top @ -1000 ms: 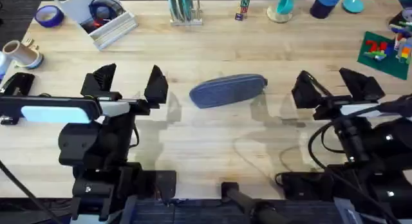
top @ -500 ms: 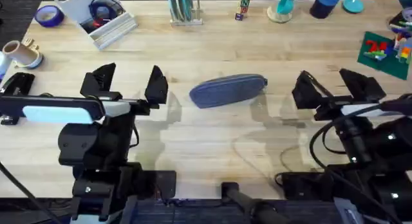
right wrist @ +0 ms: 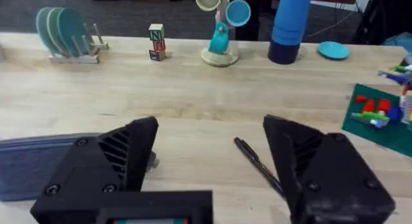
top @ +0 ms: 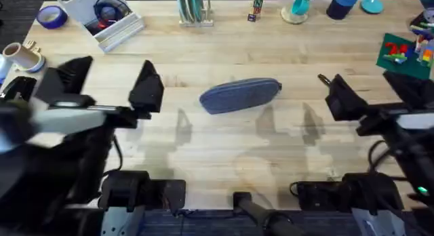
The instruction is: Unzip the bag, pick up the pens from the table one at a time and place them inside, then zip the bag closed.
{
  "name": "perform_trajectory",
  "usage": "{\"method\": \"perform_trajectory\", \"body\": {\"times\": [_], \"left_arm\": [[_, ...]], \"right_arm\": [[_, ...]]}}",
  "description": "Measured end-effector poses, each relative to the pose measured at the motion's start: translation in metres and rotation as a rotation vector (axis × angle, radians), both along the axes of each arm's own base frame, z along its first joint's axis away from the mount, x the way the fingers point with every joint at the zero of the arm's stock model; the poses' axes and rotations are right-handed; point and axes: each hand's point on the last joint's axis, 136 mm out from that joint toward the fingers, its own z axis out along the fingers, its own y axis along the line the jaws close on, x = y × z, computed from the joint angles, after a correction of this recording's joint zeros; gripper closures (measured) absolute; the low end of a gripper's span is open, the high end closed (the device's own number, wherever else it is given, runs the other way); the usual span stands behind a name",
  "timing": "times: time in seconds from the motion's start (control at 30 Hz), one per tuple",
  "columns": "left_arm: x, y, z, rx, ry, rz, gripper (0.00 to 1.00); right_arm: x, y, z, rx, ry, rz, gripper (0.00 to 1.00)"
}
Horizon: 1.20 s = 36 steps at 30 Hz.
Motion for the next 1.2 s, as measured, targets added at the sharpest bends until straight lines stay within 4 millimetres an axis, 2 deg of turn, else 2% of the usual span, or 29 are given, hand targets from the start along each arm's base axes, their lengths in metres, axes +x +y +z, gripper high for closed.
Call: {"method": "perform_trajectory", "body": {"times": [0.13,0.23,0.53,0.8,1.0,1.2], "left_arm": [[-0.015,0.0,0.03,0.0,-0.023,0.0,0.006],[-0.02,0.0,0.044,0.001,-0.004,-0.002,0.007],[-0.019,-0.003,0.077,0.003,0.085,-0.019,0.006],[-0.003,-0.004,0.089,0.002,0.214,-0.022,0.008],[0.009,-0.004,0.093,0.001,0.324,-0.022,0.008],[0.013,-0.004,0.103,-0.006,0.406,-0.021,0.008]], "right_arm": [[-0.013,0.0,0.022,-0.01,-0.011,0.002,0.005],[-0.022,0.0,0.036,-0.016,-0.02,0.002,0.006],[-0.03,0.0,0.059,-0.029,0.053,0.006,0.005],[-0.03,0.0,0.079,-0.045,0.17,0.011,0.005],[-0.023,0.0,0.083,-0.073,0.314,0.024,0.005],[-0.015,0.0,0.086,-0.08,0.452,0.032,0.005]]}}
